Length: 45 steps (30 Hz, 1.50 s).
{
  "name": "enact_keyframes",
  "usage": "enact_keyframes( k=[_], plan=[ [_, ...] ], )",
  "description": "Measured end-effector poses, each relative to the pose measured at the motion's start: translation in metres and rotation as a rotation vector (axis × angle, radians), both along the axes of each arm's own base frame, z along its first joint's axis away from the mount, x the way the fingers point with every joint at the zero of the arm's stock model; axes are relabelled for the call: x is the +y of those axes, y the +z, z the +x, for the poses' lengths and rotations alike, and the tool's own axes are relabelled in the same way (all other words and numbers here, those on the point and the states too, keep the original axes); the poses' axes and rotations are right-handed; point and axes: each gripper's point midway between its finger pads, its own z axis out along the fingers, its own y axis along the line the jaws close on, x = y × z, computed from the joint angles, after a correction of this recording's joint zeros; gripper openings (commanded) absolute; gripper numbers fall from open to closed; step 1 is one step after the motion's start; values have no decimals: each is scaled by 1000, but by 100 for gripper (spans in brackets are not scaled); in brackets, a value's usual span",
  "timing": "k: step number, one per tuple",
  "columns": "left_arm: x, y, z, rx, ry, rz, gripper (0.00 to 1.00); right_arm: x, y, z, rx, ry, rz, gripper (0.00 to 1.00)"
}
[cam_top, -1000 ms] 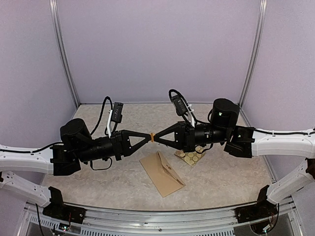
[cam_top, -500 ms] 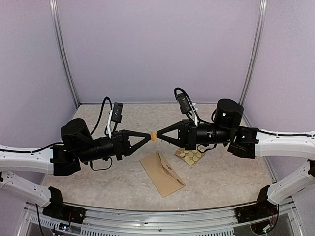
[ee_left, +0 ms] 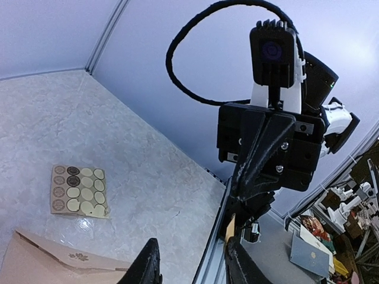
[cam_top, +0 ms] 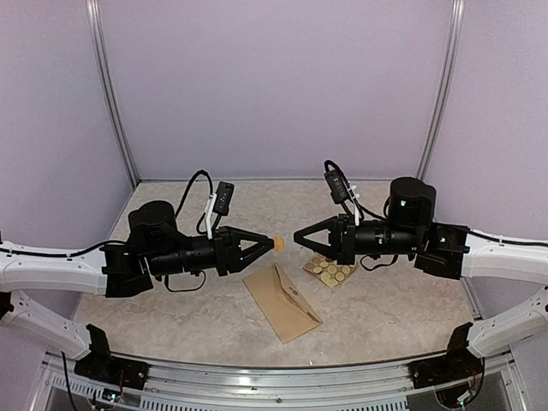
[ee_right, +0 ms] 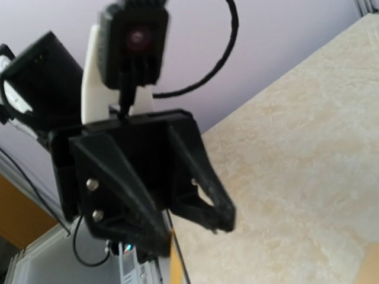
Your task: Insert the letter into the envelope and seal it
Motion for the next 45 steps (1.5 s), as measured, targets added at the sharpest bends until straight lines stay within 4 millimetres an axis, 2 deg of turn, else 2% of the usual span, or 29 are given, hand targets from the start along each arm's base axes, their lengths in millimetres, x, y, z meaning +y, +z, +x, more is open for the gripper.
enact_keyframes(
  k=[3, 6, 8, 11, 20, 24, 27, 29, 31, 33, 36, 39, 41, 45],
  plan=[
    [-4, 0, -6, -4, -44, -5, 14, 0, -7, -6, 16, 31, 1, 29],
    [-8, 2, -13, -13, -85, -18, 6, 5, -9, -12, 29, 90, 15, 41],
    [-9, 6, -18, -21, -108, -31, 2, 9, -10, -16, 38, 126, 29, 43],
    [-11, 10, -23, -33, -131, -46, 0, 13, -9, -21, 46, 173, 48, 37],
    [-13, 18, -30, -51, -154, -74, 0, 16, 2, -29, 47, 236, 102, 2],
    [-14, 19, -31, -53, -157, -78, 2, 17, 5, -31, 48, 248, 121, 0],
    [-14, 20, -30, -52, -151, -80, 31, 17, 6, -31, 46, 247, 125, 0],
    [-13, 18, -28, -53, -141, -73, 46, 16, 5, -30, 45, 238, 126, 0],
    [-12, 15, -26, -42, -126, -66, 56, 15, 2, -26, 48, 211, 115, 0],
    [-10, 12, -24, -38, -113, -58, 60, 13, -3, -19, 54, 161, 91, 0],
    [-6, 8, -18, -29, -84, -50, 58, 8, -14, -9, 63, 87, 39, 0],
    [-1, 6, -7, -23, -45, -43, 44, 1, -26, 1, 74, 17, -20, 0],
    [1, 0, 3, -7, -17, -31, 39, -4, -36, 8, 84, -32, -63, 0],
    [-13, -33, 25, 42, 16, 52, 29, -13, -55, 19, 108, -108, -140, 0]
  ],
)
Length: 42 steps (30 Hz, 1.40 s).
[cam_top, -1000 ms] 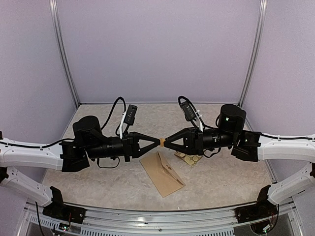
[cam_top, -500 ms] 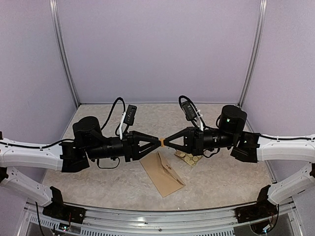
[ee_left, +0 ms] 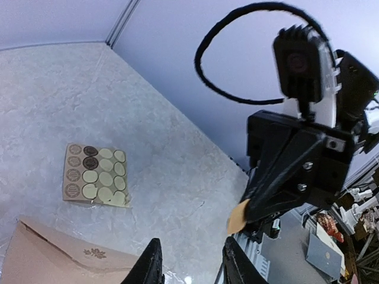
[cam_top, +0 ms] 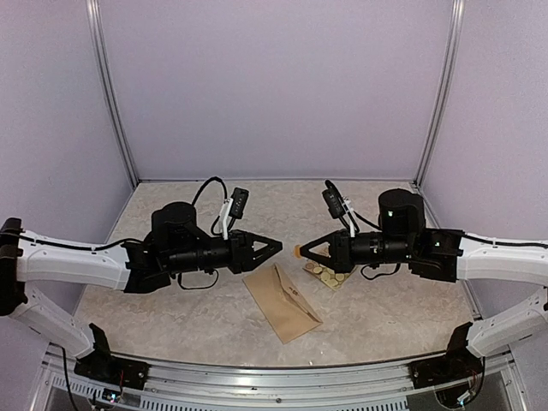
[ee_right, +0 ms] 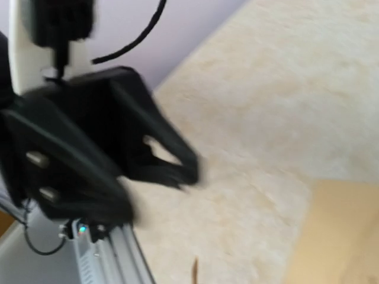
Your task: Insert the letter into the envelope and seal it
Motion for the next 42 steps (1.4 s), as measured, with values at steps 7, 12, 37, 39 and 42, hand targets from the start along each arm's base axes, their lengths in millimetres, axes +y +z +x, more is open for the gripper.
enact_keyframes(
  k=[7, 12, 37, 39, 42],
  plan=[
    [-25, -90, 30, 117, 26, 204, 21, -12, -16, 5, 18, -64, -53, 0],
    [-34, -131, 48, 138, 40, 294, 17, -16, -27, 6, 30, -80, -79, 0],
    [-8, -225, 47, 195, 66, 463, 9, 1, -165, 28, 140, -52, -451, 0],
    [-8, -225, 47, 195, 67, 459, 9, 4, -175, 29, 144, -42, -471, 0],
    [-8, -225, 47, 198, 69, 454, 9, 10, -185, 29, 145, -28, -490, 0]
  ],
)
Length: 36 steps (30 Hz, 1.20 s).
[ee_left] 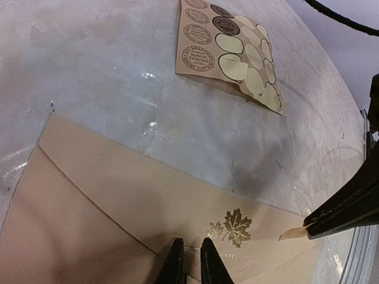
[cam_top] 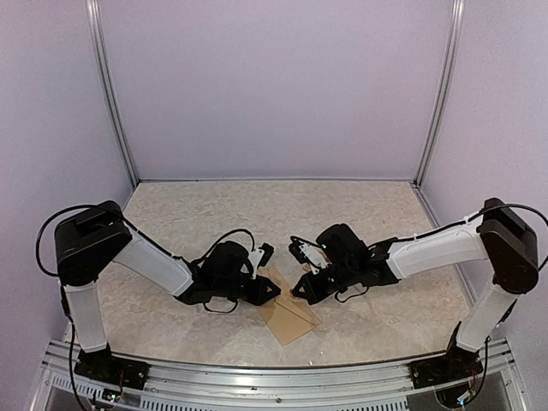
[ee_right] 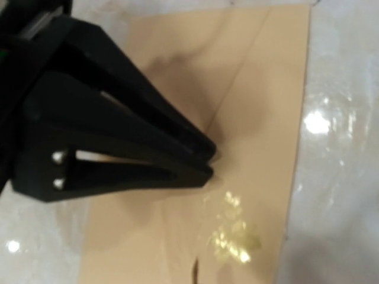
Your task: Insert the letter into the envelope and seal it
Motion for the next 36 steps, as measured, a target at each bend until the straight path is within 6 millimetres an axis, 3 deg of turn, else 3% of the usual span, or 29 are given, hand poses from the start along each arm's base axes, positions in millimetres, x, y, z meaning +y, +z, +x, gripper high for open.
enact_keyframes(
  k=[13, 36],
  plan=[
    [2, -1, -2, 12, 15, -20, 8, 28, -14, 0, -42, 58, -34, 0],
    [2, -1, -2, 24, 25, -28, 7, 37, -33, -5, -77, 92, -95, 0]
  ],
)
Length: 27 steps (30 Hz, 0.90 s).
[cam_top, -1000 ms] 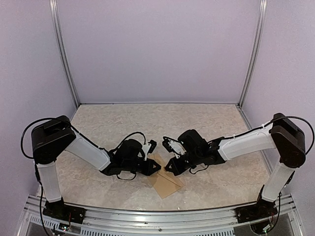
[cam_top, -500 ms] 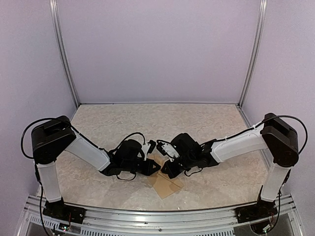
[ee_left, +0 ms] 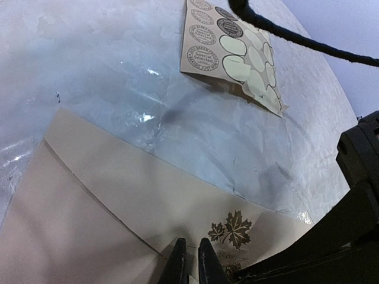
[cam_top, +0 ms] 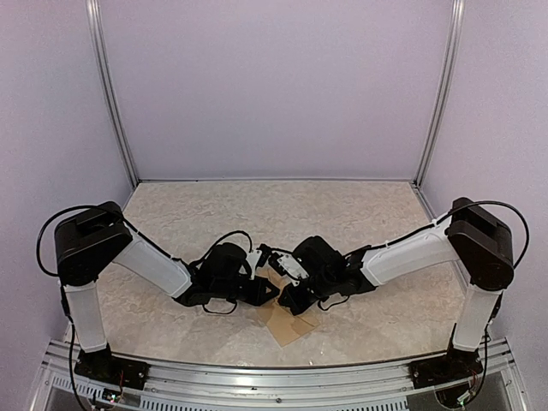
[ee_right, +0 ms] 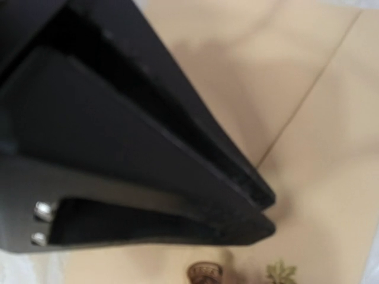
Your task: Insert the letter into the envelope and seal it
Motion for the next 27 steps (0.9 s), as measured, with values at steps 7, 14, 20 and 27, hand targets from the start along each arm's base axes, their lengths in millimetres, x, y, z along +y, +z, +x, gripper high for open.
enact_keyframes(
  k=[7, 14, 20, 27],
  plan=[
    [0, 0, 0, 1, 0, 0, 6, 3, -3, -2, 11, 12, 10, 0],
    [0, 0, 0, 3, 2, -1, 6, 8, -6, -4, 27, 23, 30, 0],
    [0, 0, 0, 3, 2, -1, 6, 11, -5, -4, 31, 27, 45, 0],
    [0, 0, 0, 5, 2, -1, 6, 15, -7, -6, 41, 38, 62, 0]
  ],
)
